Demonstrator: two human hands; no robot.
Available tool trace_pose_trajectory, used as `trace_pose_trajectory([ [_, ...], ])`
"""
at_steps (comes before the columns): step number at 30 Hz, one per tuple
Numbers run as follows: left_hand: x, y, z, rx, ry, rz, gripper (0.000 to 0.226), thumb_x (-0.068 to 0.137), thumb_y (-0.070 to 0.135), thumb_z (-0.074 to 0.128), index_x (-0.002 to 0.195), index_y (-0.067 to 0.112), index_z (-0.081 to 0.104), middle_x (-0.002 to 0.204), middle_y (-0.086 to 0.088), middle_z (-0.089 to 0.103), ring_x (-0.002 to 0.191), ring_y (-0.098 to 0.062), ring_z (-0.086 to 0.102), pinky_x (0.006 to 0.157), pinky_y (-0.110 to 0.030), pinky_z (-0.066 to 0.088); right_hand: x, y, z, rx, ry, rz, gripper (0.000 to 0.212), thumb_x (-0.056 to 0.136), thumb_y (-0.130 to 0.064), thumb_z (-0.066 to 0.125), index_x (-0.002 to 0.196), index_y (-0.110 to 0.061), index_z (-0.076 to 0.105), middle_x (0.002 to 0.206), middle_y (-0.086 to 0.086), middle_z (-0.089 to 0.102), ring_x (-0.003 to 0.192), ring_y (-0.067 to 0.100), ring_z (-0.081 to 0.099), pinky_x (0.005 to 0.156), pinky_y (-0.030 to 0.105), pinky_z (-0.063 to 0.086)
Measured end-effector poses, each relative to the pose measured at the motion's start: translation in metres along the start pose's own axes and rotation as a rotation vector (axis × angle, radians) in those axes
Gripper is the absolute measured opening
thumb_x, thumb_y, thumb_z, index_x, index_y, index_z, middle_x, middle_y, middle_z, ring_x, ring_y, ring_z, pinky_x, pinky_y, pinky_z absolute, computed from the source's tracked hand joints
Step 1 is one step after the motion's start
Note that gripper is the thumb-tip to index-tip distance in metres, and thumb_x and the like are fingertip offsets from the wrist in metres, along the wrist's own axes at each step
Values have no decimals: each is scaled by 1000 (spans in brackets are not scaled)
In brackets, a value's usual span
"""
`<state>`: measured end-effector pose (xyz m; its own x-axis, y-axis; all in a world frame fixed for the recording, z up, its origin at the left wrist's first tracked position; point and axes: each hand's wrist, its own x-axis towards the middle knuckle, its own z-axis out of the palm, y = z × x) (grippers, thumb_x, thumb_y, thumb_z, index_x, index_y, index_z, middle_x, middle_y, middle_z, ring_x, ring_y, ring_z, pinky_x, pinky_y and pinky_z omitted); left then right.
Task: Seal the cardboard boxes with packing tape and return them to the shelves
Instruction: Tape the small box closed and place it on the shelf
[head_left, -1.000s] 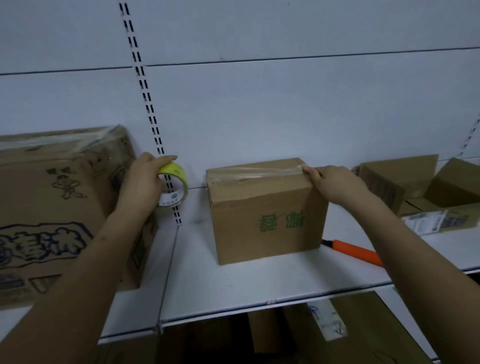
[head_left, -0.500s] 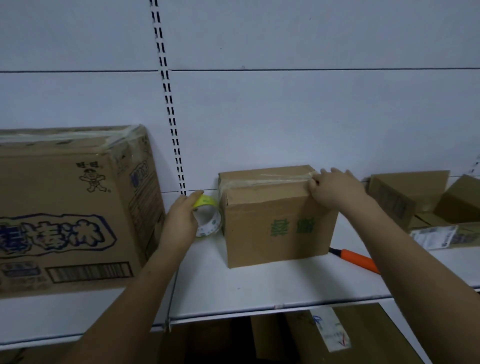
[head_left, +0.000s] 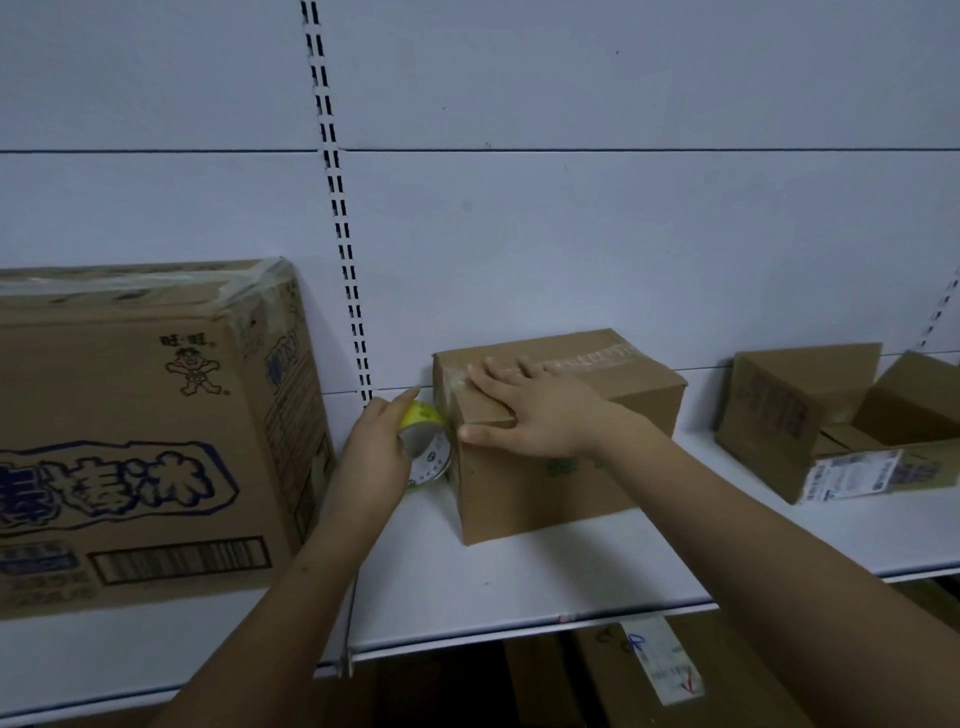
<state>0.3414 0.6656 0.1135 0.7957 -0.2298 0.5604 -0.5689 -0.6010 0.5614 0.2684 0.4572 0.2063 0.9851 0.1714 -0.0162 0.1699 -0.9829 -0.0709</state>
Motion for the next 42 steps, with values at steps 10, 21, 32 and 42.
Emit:
trace_pose_trajectory([
  [10,-35,23,-50,-422,-226,-209,43,101,44,47,139,25,55,128,9,59,117,-6,54,89,-11,41,-15,2,-24,222,-143,-25,86,80,-83,44,153,-42,26,160,-11,26,149,15,20,119,37,21],
  [21,-49,23,-79,-687,-331,-541,22,97,37,59,108,20,69,101,-9,69,92,-23,65,87,-39,52,-19,-57,-12,151,120,-18,61,94,-45,54,146,-18,35,132,14,55,130,36,46,99,38,40],
  [32,-86,76,-59,-858,-757,-570,45,99,43,46,133,15,38,88,-20,75,77,-26,73,73,-35,56,-59,-68,11,179,351,-2,43,94,-54,56,113,-15,58,100,4,67,90,19,61,79,37,48],
  [42,-103,86,-47,-873,-586,-605,30,99,41,52,116,18,42,93,-25,72,60,-28,72,47,-26,52,-51,-48,11,180,168,-215,54,99,-45,54,151,-34,40,158,-16,33,148,5,23,122,31,19],
])
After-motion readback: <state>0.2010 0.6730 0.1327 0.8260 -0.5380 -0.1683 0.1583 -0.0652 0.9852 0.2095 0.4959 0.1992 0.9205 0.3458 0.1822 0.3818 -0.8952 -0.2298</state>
